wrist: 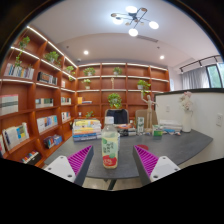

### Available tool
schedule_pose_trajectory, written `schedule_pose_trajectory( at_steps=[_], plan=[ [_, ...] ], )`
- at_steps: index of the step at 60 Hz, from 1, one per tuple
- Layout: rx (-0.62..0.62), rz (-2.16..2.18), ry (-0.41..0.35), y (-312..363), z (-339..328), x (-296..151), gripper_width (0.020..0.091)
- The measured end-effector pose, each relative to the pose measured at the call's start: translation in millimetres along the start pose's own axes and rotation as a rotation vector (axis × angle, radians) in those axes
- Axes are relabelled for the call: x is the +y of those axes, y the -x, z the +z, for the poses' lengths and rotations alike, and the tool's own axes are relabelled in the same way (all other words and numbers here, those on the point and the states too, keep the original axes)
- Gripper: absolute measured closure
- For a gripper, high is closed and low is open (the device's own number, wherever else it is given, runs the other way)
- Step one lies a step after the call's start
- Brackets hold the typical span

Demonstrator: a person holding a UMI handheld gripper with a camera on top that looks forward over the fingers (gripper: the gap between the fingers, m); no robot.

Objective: Pour water

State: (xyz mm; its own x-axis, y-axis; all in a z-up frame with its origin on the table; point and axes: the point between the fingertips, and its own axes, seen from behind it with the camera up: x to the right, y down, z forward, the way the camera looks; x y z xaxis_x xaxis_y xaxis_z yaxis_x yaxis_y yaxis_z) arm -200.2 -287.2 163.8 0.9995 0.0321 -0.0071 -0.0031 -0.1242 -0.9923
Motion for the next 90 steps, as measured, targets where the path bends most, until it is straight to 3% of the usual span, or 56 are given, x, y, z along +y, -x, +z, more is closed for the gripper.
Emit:
schedule_pose_trajectory(
  at_steps=[31, 39, 41, 43, 53, 62, 72, 83, 90],
  plan=[
    [-0.034, -0.015, 0.043, 13.2, 146.1, 33.3, 0.0309],
    [-0.030, 0.008, 0.035, 14.5, 168.1, 38.3, 0.0424],
    [-0.026, 0.009, 0.035, 14.3, 172.1, 39.8, 0.0493],
    [-0.012, 0.000, 0.030, 11.3, 174.8, 40.1, 0.0608],
    [-0.038, -0.010, -0.008, 17.1, 173.8, 37.7, 0.0725],
    [-0.041, -0.045, -0.014, 23.9, 171.6, 36.7, 0.0726],
    [-0.124, 0.123, 0.022, 92.0, 179.1, 27.5, 0.0726],
    [-0.229, 0.718, 0.063, 152.3, 214.9, -5.3, 0.0725],
    [-0.278, 1.127, 0.019, 143.6, 245.7, -24.1, 0.0727]
  ],
)
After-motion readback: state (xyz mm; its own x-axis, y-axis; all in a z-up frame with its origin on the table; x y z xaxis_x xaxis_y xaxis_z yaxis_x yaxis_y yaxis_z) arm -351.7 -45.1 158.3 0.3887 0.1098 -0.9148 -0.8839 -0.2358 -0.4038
